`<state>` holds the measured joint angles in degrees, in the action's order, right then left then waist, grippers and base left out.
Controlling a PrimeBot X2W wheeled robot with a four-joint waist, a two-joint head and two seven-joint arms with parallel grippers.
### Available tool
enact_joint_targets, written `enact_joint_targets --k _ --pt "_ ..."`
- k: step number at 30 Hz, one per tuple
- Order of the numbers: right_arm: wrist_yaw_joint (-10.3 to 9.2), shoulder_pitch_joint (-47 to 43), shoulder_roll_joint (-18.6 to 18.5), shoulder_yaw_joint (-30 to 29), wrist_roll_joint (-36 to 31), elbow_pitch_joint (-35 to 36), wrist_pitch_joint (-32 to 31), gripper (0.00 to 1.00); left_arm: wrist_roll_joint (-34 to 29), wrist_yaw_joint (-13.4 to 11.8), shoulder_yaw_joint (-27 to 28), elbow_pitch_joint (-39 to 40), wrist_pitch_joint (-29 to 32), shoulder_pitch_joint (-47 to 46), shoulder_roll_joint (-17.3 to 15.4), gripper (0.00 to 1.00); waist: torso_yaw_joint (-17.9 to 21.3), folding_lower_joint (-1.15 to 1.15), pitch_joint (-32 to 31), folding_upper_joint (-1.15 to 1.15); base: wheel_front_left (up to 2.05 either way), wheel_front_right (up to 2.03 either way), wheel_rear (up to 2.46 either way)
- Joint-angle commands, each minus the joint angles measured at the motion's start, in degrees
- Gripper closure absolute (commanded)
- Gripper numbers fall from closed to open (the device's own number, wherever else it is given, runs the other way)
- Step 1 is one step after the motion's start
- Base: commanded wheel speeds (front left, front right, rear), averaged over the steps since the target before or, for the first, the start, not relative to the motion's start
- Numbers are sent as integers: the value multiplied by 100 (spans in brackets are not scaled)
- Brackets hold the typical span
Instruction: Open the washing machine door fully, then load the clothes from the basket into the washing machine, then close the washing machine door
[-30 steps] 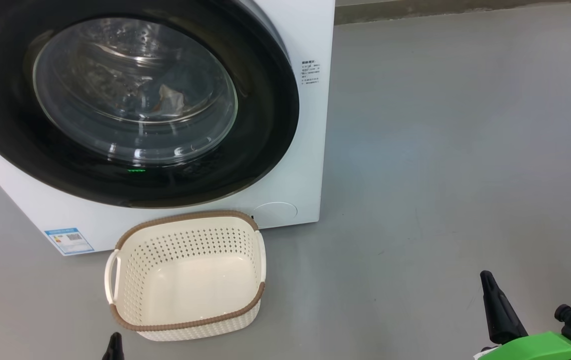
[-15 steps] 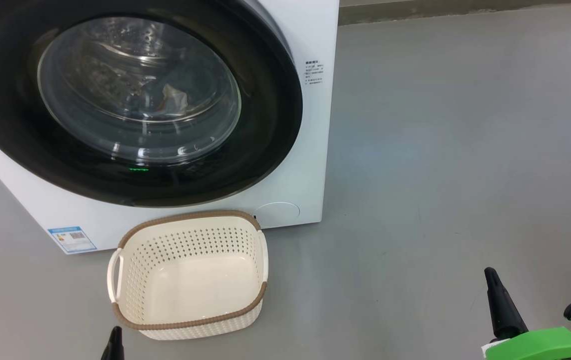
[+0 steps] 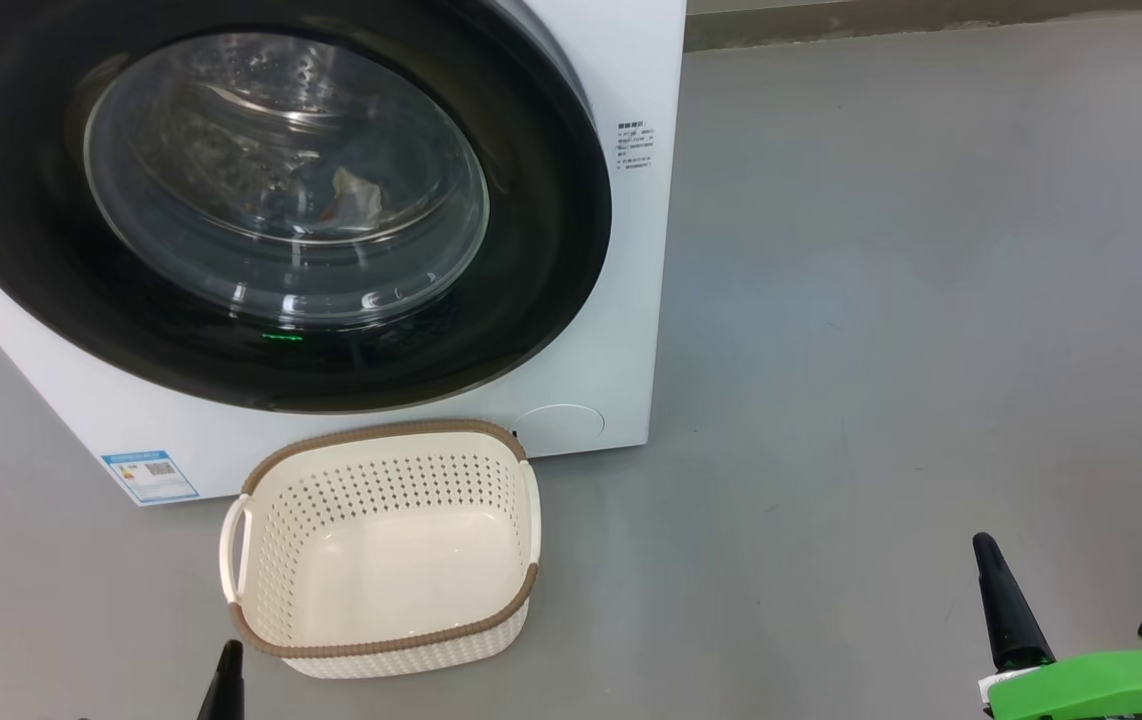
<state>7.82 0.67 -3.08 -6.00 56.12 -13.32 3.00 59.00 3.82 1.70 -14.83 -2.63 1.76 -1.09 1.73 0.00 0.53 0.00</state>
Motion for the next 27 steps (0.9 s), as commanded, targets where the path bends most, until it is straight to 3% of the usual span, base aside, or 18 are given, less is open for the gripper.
enact_joint_targets --k 1,27 --pt "-19 267 -20 62 216 121 -63 100 185 50 150 112 46 -283 -109 100 -6 0 -1 0 0 0 0" --pt "-26 405 -8 14 1871 28 -489 100 1709 204 311 95 467 -532 -143 100 -87 0 -18 0 0 0 0"
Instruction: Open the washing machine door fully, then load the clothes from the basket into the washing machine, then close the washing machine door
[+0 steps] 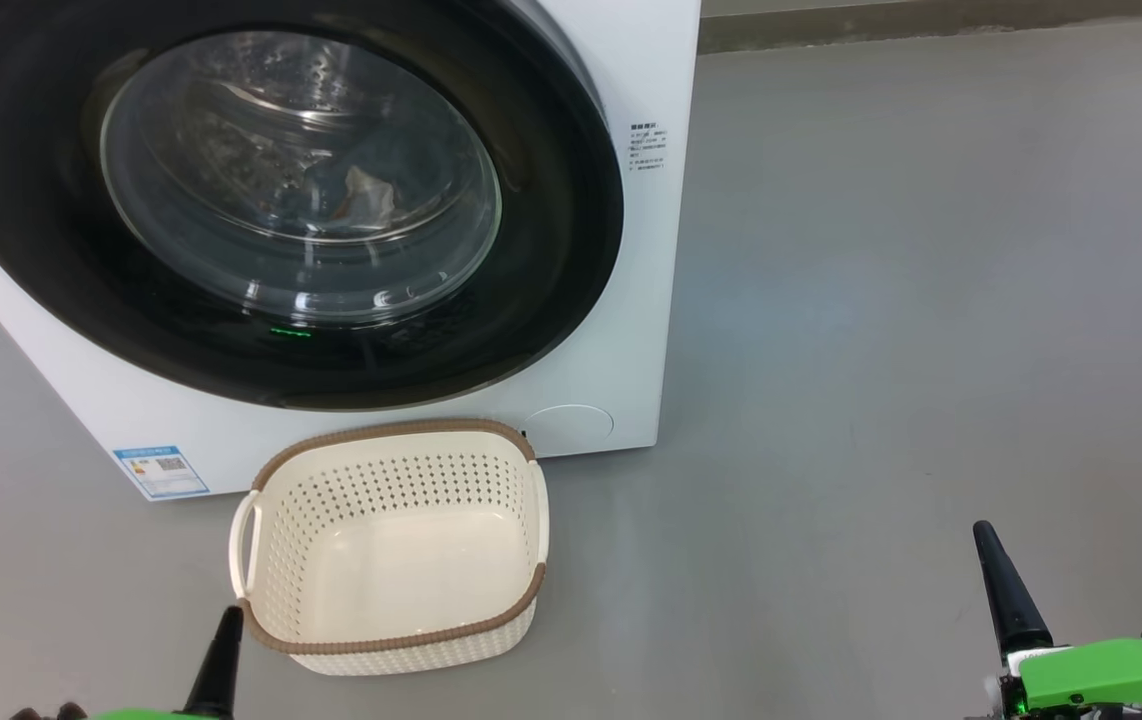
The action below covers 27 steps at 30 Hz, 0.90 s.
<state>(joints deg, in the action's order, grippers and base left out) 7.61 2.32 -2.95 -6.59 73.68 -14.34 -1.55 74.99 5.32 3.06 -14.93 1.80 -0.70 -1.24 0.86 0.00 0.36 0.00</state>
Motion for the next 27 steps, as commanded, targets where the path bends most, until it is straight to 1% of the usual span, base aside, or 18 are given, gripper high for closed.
enact_joint_targets --k 1,27 --pt "-5 245 -20 70 181 127 -50 100 172 60 181 104 41 -296 -130 100 -4 0 -1 0 0 0 0" --pt "-12 385 -6 20 1859 33 -483 100 1719 216 345 86 468 -549 -164 100 -86 0 -18 0 0 0 0"
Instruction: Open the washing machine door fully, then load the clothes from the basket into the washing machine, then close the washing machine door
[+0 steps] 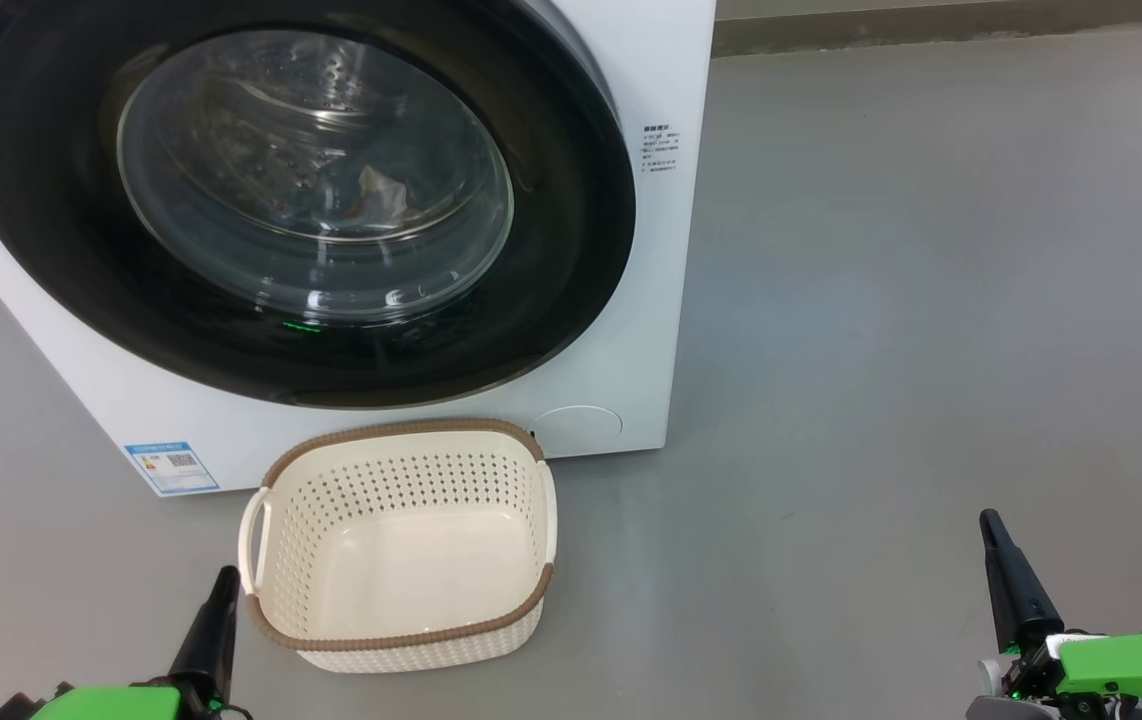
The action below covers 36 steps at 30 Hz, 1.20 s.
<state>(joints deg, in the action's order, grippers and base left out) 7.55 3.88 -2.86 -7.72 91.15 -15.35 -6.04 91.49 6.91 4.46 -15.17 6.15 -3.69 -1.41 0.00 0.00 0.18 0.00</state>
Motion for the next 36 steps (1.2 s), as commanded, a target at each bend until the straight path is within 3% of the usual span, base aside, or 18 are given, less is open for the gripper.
enact_joint_targets --k 1,36 --pt "-6 229 -15 132 112 134 -35 100 69 58 205 110 33 -251 -146 100 0 0 0 0 0 0 0" --pt "-6 230 -9 124 105 133 -41 100 69 58 205 111 33 -250 -146 100 0 0 0 0 0 0 0"
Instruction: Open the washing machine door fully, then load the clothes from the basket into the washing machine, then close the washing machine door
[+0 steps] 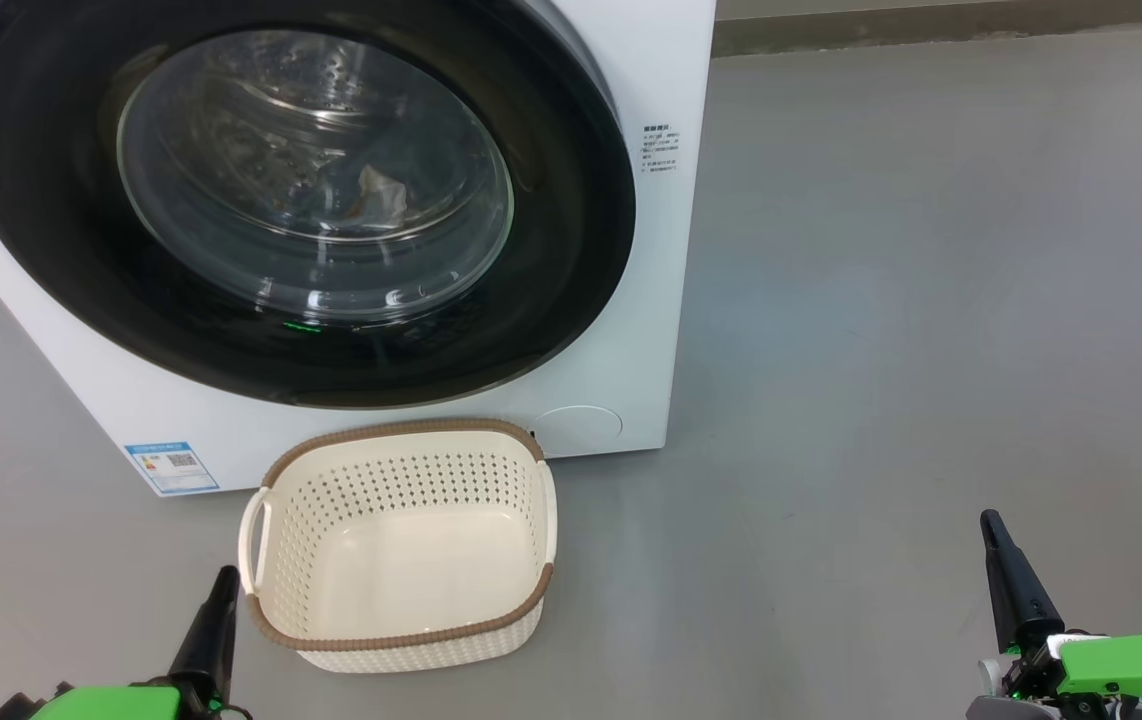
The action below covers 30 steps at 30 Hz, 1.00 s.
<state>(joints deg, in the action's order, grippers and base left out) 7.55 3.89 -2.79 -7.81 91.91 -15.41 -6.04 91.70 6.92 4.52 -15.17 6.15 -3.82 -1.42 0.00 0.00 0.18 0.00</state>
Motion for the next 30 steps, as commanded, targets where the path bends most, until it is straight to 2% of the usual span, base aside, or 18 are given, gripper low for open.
enact_joint_targets --k 1,30 --pt "-6 229 -17 133 29 139 -42 100 48 57 198 111 33 -238 -145 100 0 0 0 0 0 0 0" --pt "-6 229 -14 129 26 139 -45 100 48 57 198 112 33 -238 -145 100 0 0 0 0 0 0 0"
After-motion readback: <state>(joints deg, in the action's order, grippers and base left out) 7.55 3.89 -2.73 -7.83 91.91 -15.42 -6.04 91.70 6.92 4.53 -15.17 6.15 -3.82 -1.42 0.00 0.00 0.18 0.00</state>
